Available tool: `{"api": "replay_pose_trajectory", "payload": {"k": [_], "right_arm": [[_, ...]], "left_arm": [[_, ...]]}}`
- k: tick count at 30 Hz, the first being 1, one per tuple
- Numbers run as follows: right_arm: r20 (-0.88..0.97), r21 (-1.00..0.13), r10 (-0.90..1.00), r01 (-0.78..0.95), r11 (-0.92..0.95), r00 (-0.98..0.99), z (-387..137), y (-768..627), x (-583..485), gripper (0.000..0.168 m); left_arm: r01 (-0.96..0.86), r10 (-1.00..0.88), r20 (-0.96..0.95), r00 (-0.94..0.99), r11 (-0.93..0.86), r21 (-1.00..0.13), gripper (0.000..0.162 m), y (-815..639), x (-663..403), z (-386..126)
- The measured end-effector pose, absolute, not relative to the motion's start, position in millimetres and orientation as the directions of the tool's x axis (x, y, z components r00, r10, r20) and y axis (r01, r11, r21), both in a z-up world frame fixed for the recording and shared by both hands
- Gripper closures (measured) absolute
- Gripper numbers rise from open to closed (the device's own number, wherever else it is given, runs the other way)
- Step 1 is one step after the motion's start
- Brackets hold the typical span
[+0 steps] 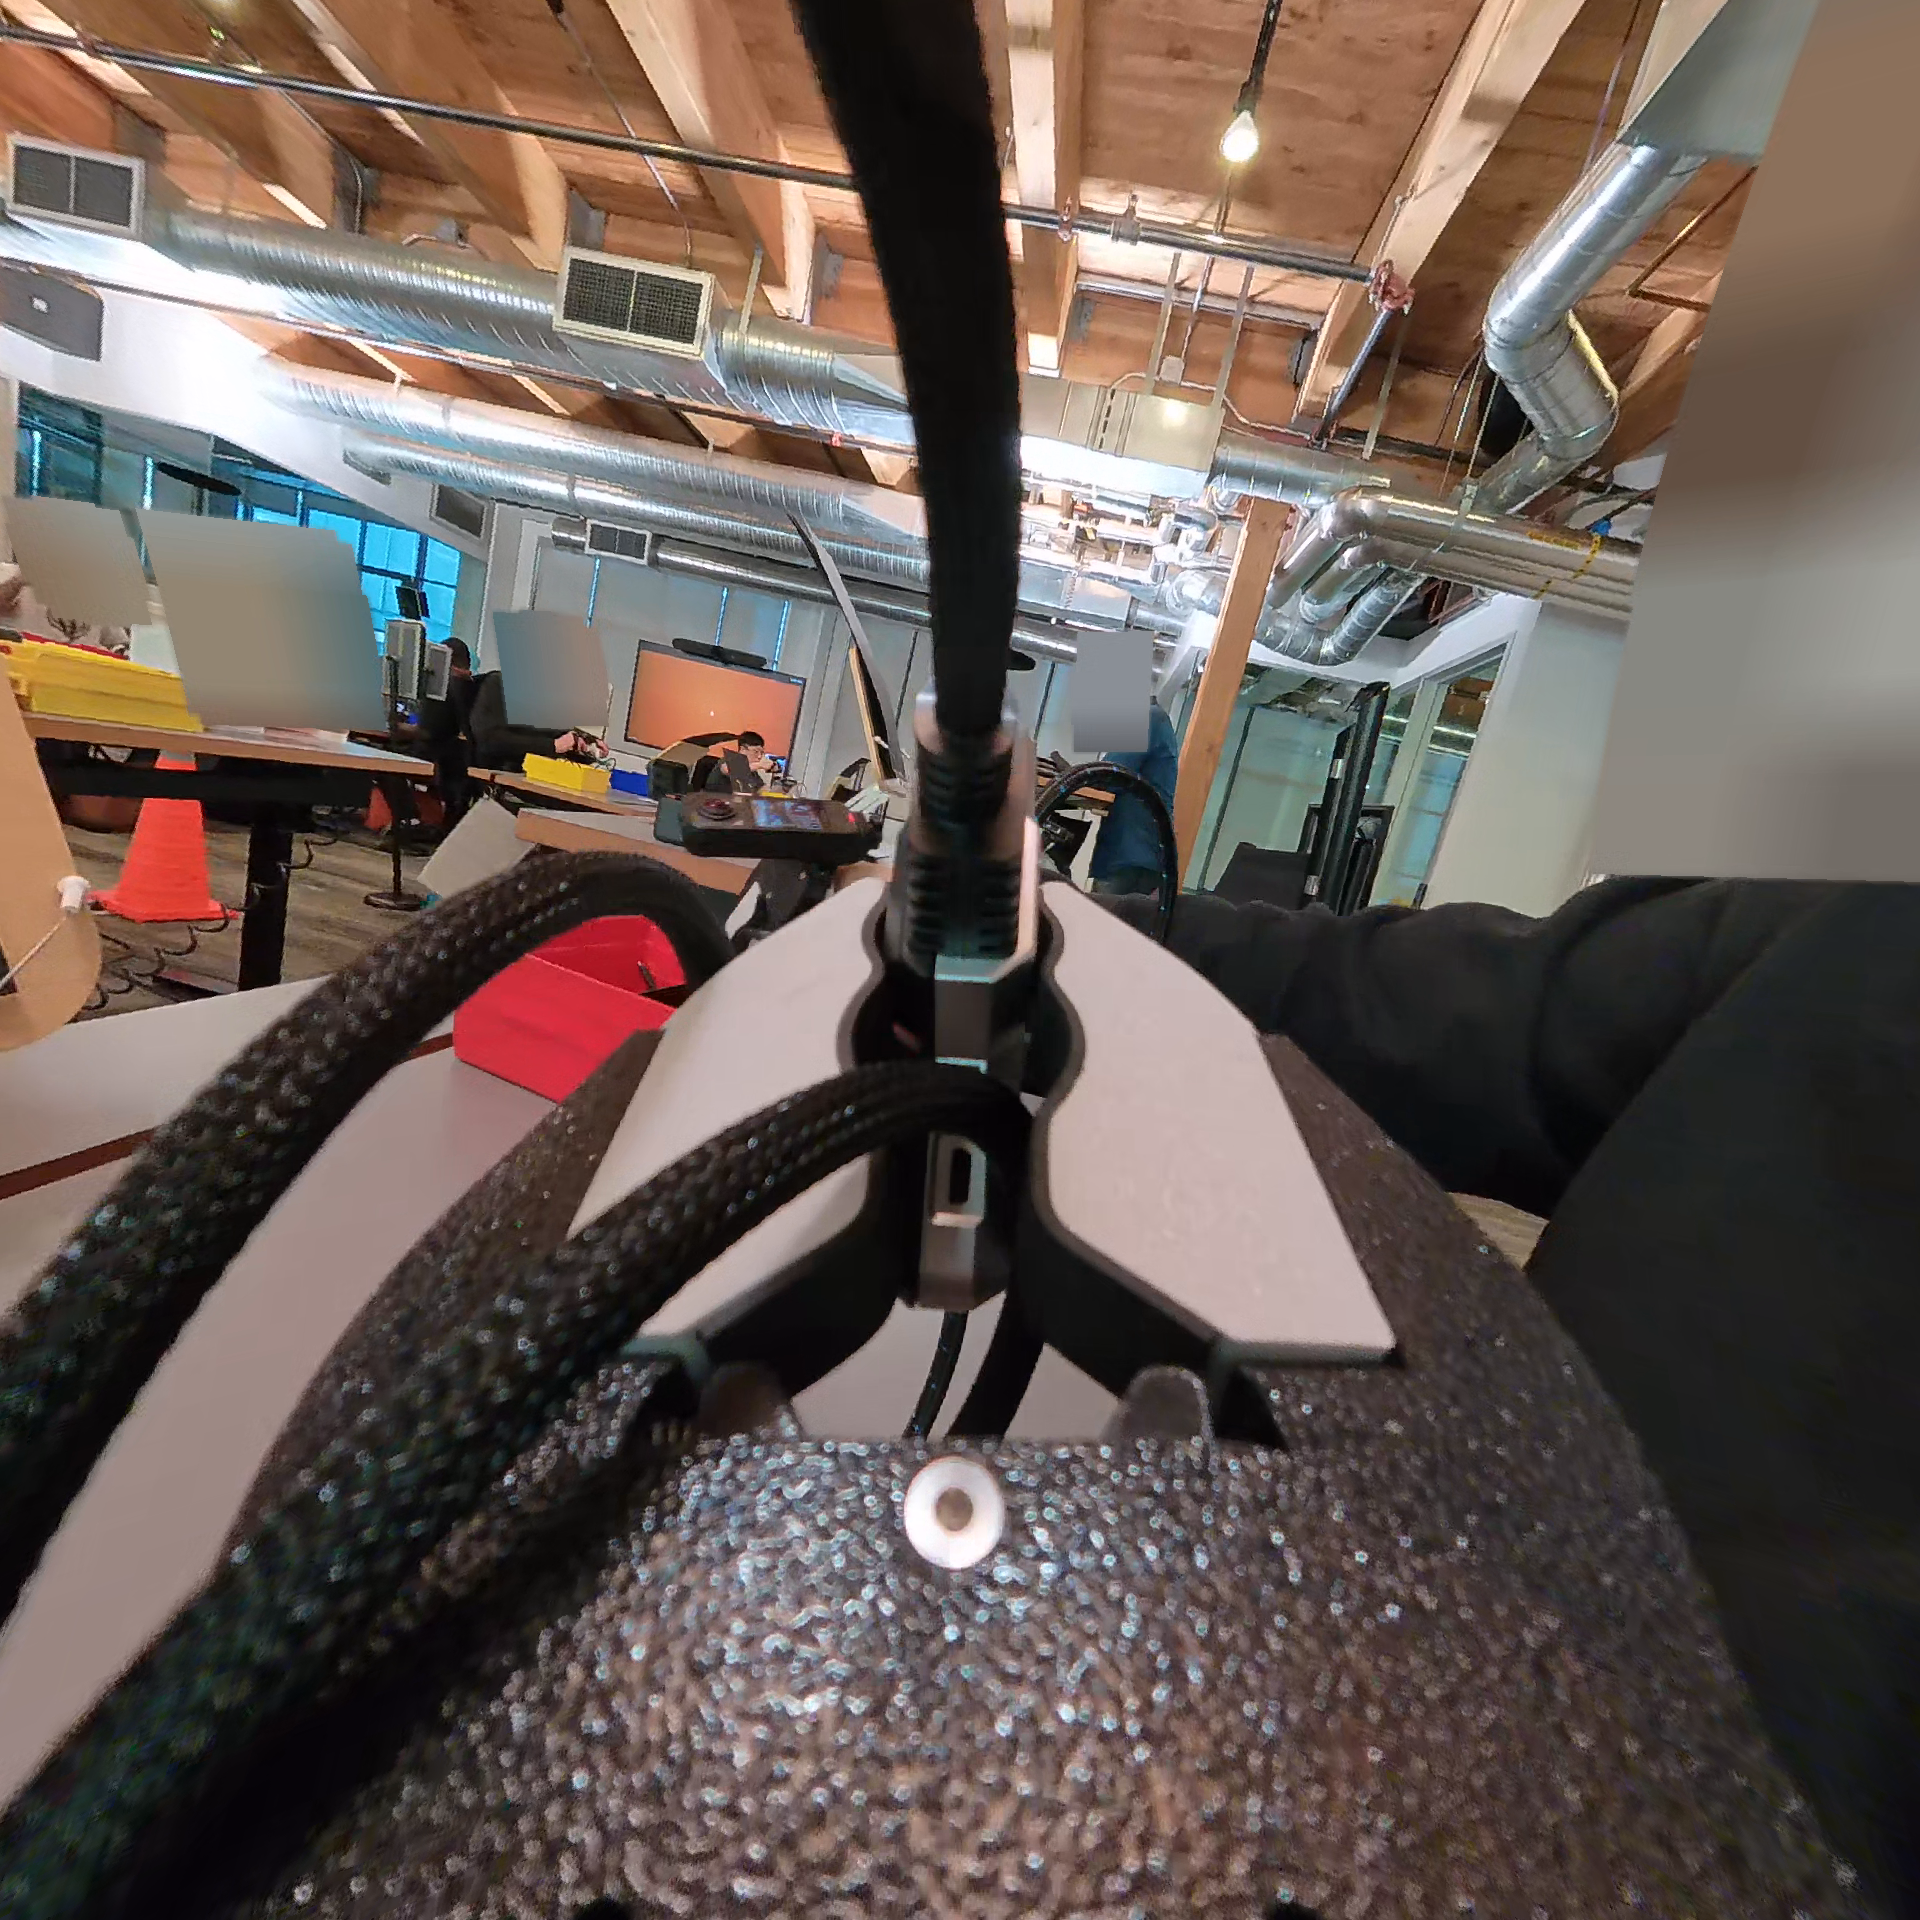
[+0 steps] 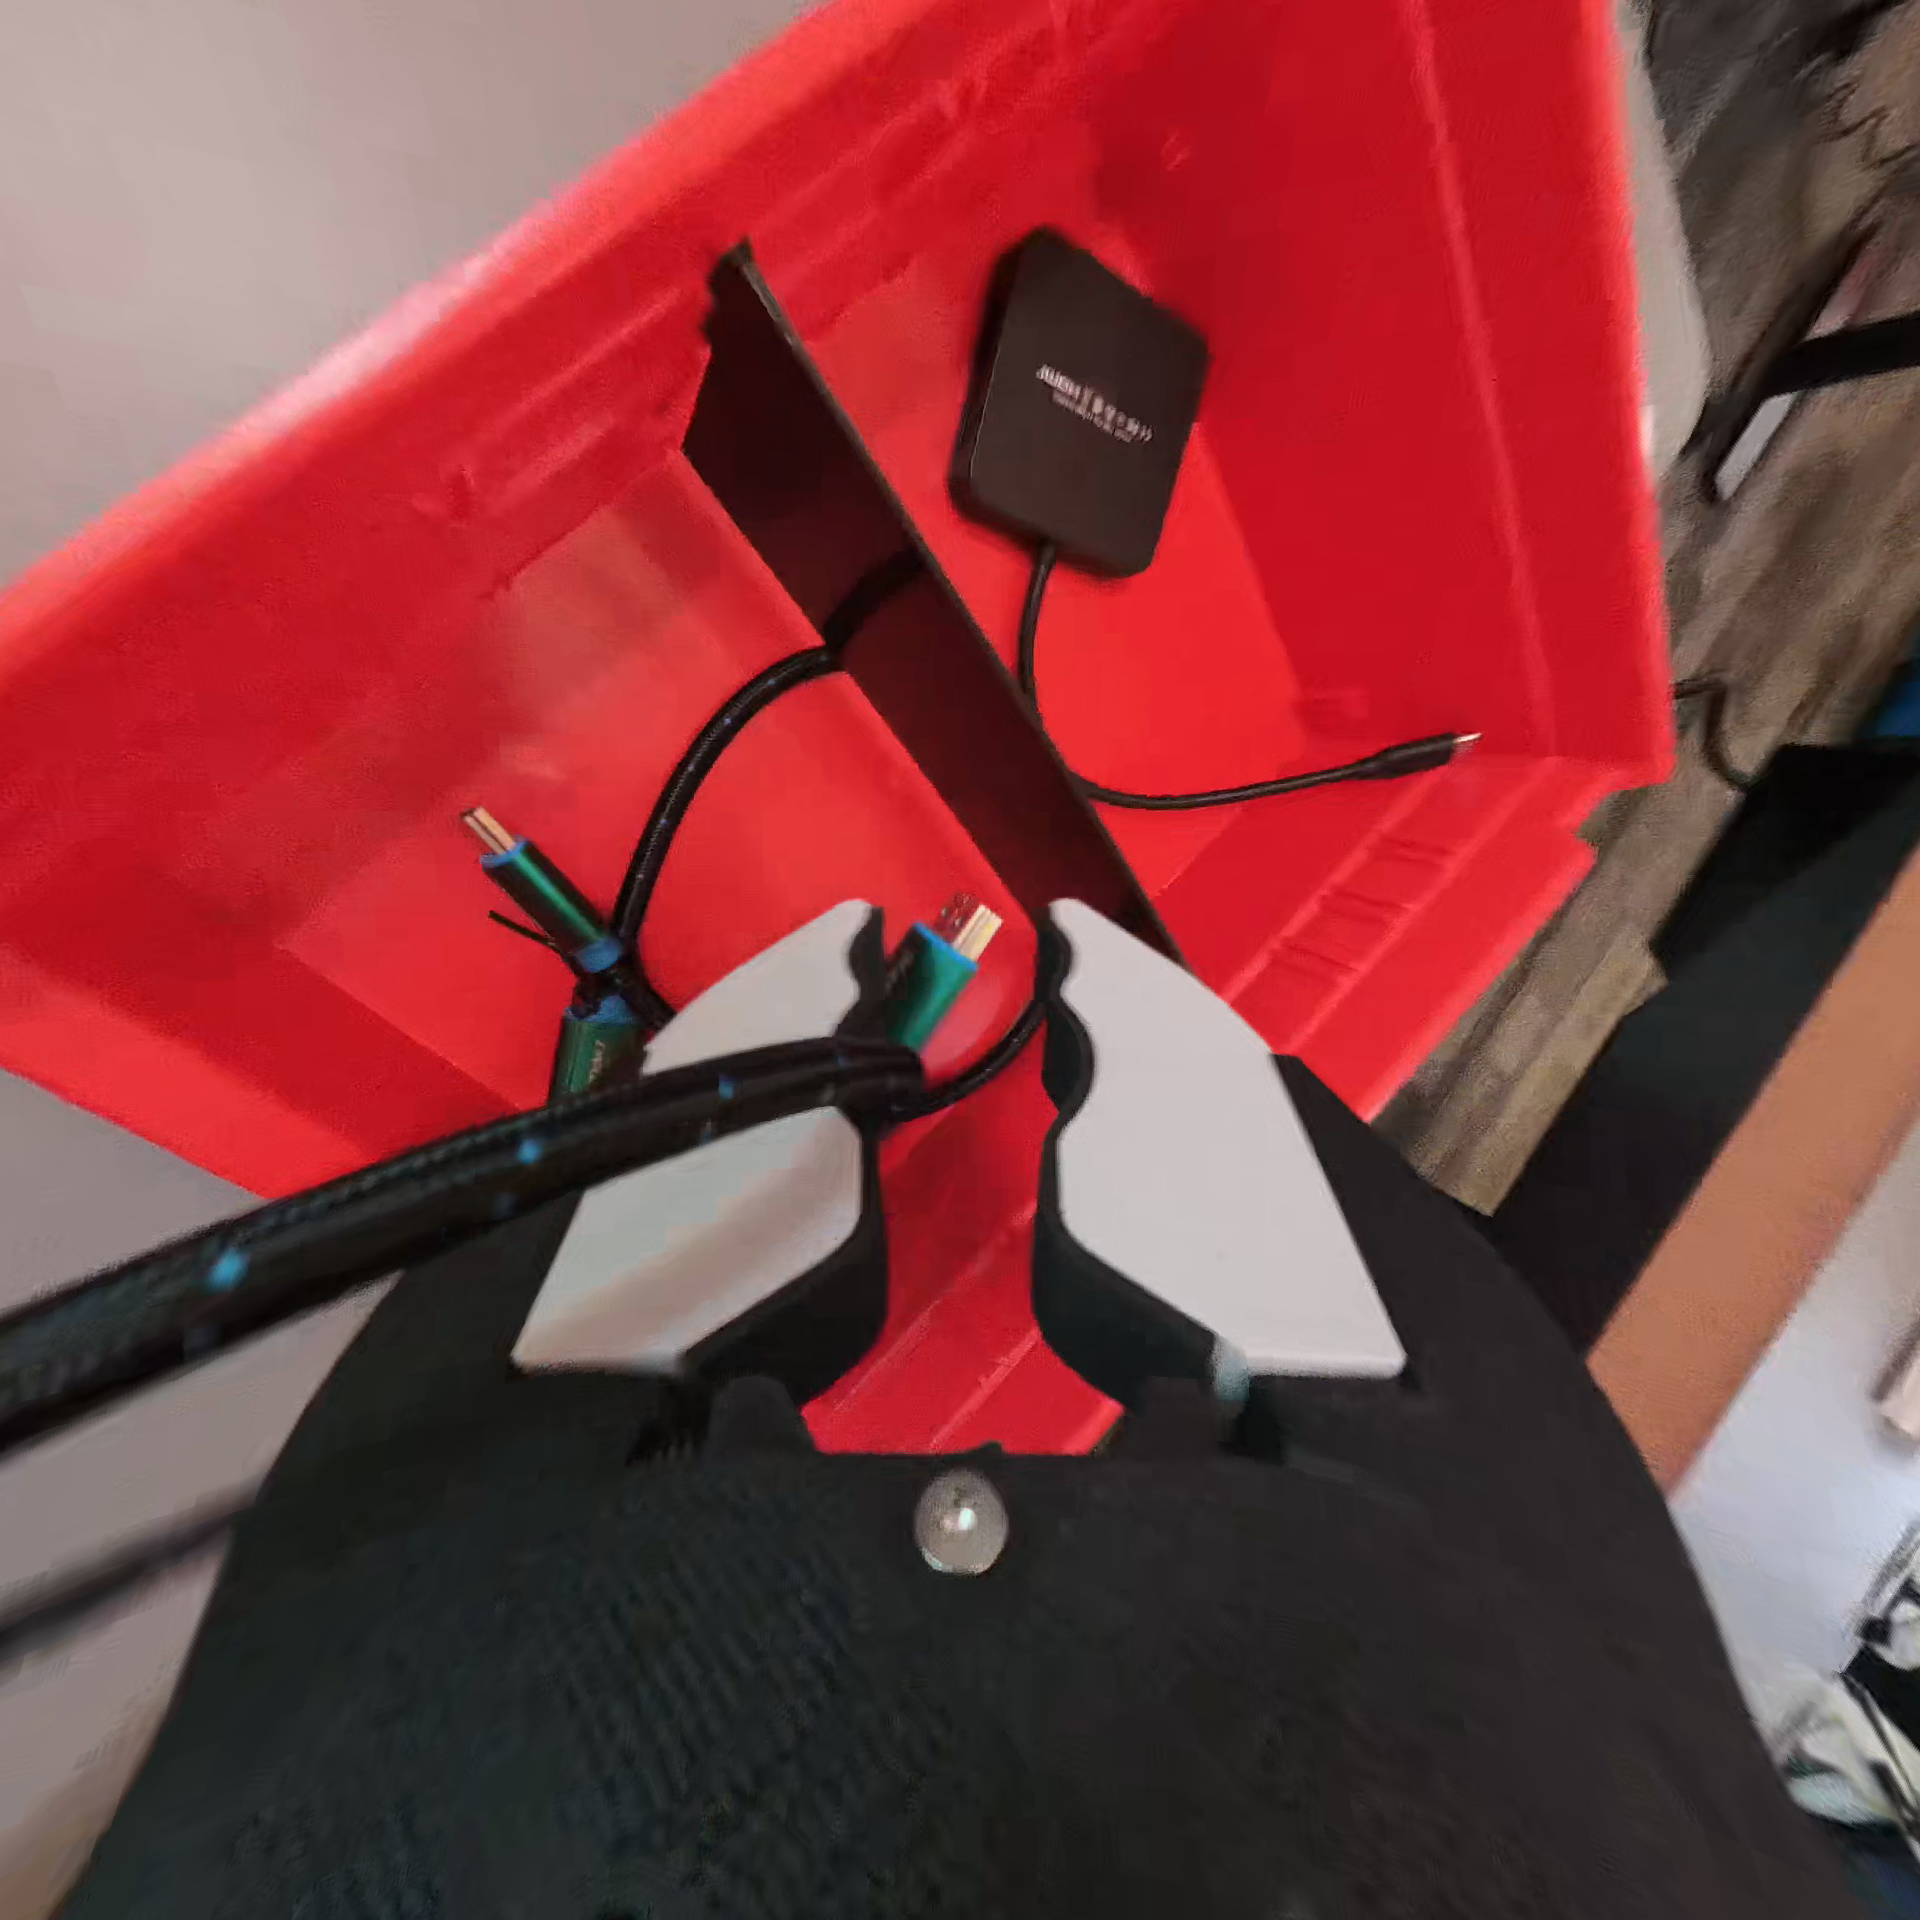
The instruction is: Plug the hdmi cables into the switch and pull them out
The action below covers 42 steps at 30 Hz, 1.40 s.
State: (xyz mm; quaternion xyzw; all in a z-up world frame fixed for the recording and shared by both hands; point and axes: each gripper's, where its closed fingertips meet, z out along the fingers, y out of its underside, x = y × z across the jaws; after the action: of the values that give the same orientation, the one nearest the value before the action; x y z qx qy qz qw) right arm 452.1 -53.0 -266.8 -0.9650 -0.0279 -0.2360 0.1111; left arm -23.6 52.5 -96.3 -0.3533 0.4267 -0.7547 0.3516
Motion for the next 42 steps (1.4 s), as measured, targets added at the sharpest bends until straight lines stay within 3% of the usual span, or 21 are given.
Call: {"api": "replay_pose_trajectory", "payload": {"k": [2,9,11,13,15,17,20,23,26,29,32,37,42], "right_arm": [[0.469,-0.174,0.008,0.102,-0.979,0.883,-272,-55,462,0.114],[0.371,-0.242,-0.048,0.047,-0.969,0.927,-252,-62,457,0.086],[0.387,-0.294,-0.086,0.035,-0.955,0.918,-231,-61,448,0.085],[0.391,-0.453,-0.055,0.141,-0.880,0.919,-200,-38,413,0.088],[0.302,-0.660,0.072,0.263,-0.704,0.951,-167,-6,336,0.090],[0.182,-0.808,0.317,0.325,-0.491,0.931,-143,13,237,0.093],[0.159,-0.892,0.549,0.358,-0.277,0.821,-127,22,134,0.101],[0.029,-0.962,0.589,0.184,-0.204,0.808,-104,40,93,0.110],[-0.052,-0.986,0.684,0.073,-0.153,0.727,-79,43,67,0.116],[-0.128,-0.942,0.858,0.211,-0.262,0.498,-105,14,19,0.115],[-0.145,-0.903,0.856,0.287,-0.319,0.497,-128,11,5,0.117],[0.024,-0.804,0.800,0.487,-0.341,0.600,-161,-3,53,0.097],[-0.048,-0.947,0.829,0.239,-0.216,0.557,-128,-22,11,0.104]], "left_arm": [[0.219,-0.824,0.243,-0.512,-0.399,-0.891,0.140,52,-21,-98],[0.197,-0.828,0.248,-0.503,-0.390,-0.900,0.140,51,-18,-105],[0.196,-0.830,0.263,-0.491,-0.400,-0.896,0.140,54,-18,-106],[0.203,-0.834,0.269,-0.482,-0.405,-0.892,0.140,57,-18,-106],[0.209,-0.832,0.279,-0.480,-0.417,-0.885,0.140,58,-17,-105],[0.216,-0.818,0.294,-0.494,-0.443,-0.870,0.140,57,-15,-103],[0.230,-0.778,0.302,-0.551,-0.490,-0.841,0.140,48,-15,-96],[0.219,-0.739,0.289,-0.609,-0.507,-0.834,0.140,36,-19,-91],[0.206,-0.736,0.268,-0.622,-0.483,-0.851,0.140,25,-23,-91],[0.206,-0.750,0.244,-0.615,-0.451,-0.868,0.140,21,-26,-91],[0.184,-0.732,0.204,-0.650,-0.412,-0.893,0.140,10,-30,-92],[0.221,-0.738,0.148,-0.659,-0.378,-0.899,0.140,2,-37,-85],[0.281,-0.783,0.144,-0.605,-0.380,-0.881,0.140,14,-37,-79]]}}
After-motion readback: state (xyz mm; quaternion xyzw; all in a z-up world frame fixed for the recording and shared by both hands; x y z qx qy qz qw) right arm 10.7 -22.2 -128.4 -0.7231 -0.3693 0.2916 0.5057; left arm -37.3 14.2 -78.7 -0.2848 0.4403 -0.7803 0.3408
